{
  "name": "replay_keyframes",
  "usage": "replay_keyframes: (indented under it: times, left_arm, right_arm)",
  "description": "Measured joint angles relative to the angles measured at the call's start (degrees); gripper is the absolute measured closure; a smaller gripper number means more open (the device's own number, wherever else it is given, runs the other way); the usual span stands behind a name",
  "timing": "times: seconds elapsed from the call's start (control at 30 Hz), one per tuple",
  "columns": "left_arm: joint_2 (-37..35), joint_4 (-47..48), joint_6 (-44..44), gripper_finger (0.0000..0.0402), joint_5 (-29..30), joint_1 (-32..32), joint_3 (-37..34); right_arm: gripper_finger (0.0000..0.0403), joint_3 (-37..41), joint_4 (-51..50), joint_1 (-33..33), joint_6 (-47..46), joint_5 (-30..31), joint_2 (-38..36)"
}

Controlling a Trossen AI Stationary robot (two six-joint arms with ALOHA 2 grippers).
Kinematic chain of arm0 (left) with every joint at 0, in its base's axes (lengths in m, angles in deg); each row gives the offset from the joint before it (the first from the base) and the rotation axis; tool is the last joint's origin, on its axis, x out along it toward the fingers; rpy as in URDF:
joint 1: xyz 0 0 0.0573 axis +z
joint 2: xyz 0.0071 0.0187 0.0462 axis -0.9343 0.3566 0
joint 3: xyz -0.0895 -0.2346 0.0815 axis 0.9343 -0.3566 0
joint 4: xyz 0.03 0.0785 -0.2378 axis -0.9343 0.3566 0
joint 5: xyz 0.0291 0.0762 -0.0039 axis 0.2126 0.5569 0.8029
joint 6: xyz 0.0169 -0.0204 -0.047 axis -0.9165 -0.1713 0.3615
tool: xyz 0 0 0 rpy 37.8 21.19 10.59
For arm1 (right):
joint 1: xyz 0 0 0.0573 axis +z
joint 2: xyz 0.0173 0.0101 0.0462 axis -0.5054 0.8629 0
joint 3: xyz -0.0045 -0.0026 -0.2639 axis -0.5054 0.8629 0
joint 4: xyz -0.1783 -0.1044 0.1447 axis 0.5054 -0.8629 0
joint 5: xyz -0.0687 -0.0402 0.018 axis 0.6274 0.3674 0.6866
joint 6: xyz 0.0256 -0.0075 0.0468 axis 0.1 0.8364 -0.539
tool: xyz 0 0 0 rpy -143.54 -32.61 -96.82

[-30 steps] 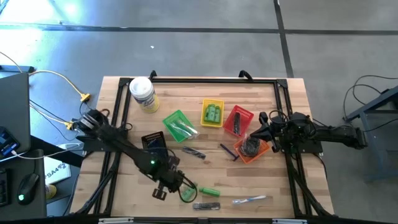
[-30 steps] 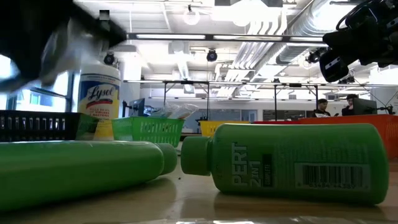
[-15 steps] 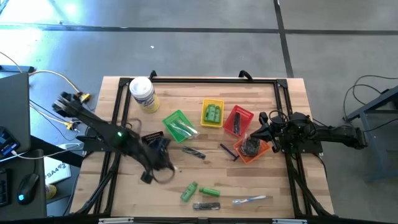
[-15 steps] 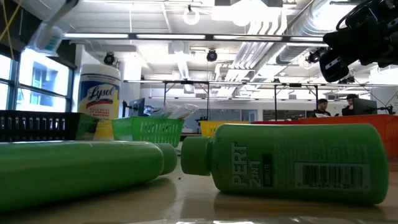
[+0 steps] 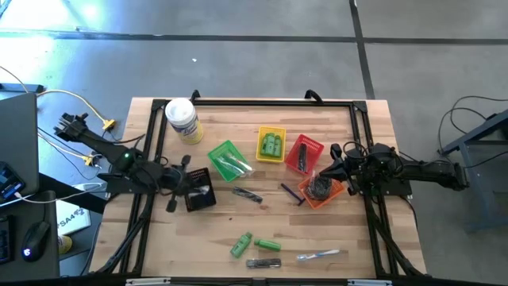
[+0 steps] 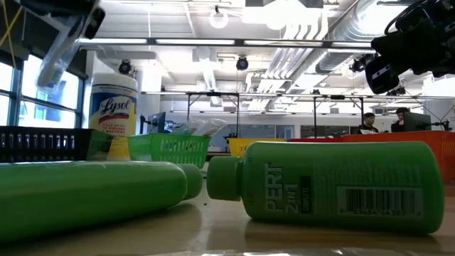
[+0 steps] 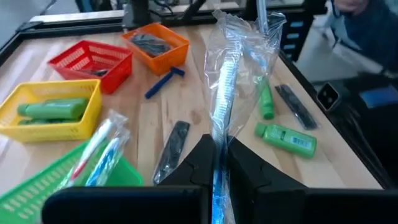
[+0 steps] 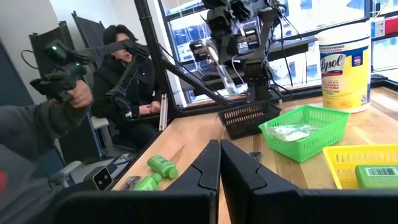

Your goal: Pick & Place Travel size toiletries

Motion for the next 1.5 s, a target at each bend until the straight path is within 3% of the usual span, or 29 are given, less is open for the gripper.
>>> replay_keyframes:
  times: [0.23,0.33,0.63,0.97,1.23,1.5]
  left_arm:
    - [-7.48,-0.14,3.52,0.0385,5.25,0.02,-8.21]
    - [-9.52,-3.82,3.63,0.0385,4.9,0.02,-11.04]
    - [-14.72,-3.37,1.96,0.0385,1.05,0.0,-13.23]
    - [-20.28,-2.6,1.65,0.0385,2.53,0.0,-14.1]
    - [-15.86,-0.97,-7.84,0.0393,16.1,0.04,-3.97]
    - [-2.33,15.75,-12.04,0.0394,22.65,0.07,13.2]
  right_arm:
    - [0.04,0.01,0.02,0.0,0.05,1.04,0.0]
    - [0.04,0.01,0.0,-0.02,0.06,1.84,-0.01]
    - [0.04,-0.01,0.0,-0.01,0.13,4.43,0.0]
    - [0.04,-0.01,0.0,-0.02,0.75,4.71,0.0]
    - [0.04,0.01,0.18,-0.02,0.73,4.77,0.0]
    - [0.04,-0.01,2.69,0.0,-0.01,4.77,-0.02]
